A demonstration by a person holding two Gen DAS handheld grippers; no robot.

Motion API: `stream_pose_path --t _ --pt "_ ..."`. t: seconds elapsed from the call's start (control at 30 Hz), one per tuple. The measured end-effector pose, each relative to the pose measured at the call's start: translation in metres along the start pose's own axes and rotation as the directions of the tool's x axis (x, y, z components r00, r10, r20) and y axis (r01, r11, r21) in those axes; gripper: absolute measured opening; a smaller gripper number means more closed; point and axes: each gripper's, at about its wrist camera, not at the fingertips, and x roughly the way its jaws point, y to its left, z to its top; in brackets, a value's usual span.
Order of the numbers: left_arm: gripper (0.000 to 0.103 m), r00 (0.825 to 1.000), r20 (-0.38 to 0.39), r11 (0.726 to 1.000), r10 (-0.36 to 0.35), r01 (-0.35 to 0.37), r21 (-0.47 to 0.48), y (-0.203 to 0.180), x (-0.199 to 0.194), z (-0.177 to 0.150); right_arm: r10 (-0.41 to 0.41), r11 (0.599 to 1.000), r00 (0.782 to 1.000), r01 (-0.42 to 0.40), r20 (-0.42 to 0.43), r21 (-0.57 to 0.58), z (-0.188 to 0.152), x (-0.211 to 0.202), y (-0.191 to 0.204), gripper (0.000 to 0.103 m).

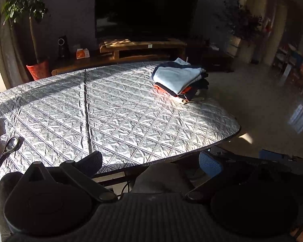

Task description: Fold clothes

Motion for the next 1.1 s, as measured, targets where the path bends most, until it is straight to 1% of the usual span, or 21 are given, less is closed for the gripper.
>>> stream_pose_path --t 0.53,0.7,0.77,0.9,1.0,1.1 --pt "0.102 1.000 0.002 0.999 0.006 -0.006 -0.032 0.011 0.003 0.000 0.003 1.000 1.000 -0.003 -0.008 -0.024 -0.004 0.006 0.009 0.102" --pt "0.102 1.000 0.001 0.999 -0.006 0.006 -0.037 0.015 0.010 0.000 -0.020 0.998 1.000 0.021 0.020 -0.057 -0.001 0.011 0.013 0.102" --pt "0.102 1.000 0.004 0.999 -0.017 0.017 -0.042 0.017 0.014 0.000 -0.029 0.997 0.999 0.032 0.045 -0.070 0.001 0.011 0.014 0.102" --pt "0.102 0.999 0.032 1.000 -0.011 0.012 -0.020 0.017 0.019 0.003 -0.067 0.991 0.991 0.079 0.112 -0.106 0.012 0.010 0.017 0.102" --pt "0.102 0.999 0.047 1.000 -0.016 0.017 -0.016 0.020 0.023 0.010 -0.091 0.988 0.988 0.106 0.127 -0.110 0.025 0.013 0.019 0.102" --pt "0.102 0.998 0.061 0.999 -0.022 0.024 -0.024 0.024 0.028 0.020 -0.054 0.996 0.992 0.062 0.116 -0.071 0.040 0.017 0.016 0.102"
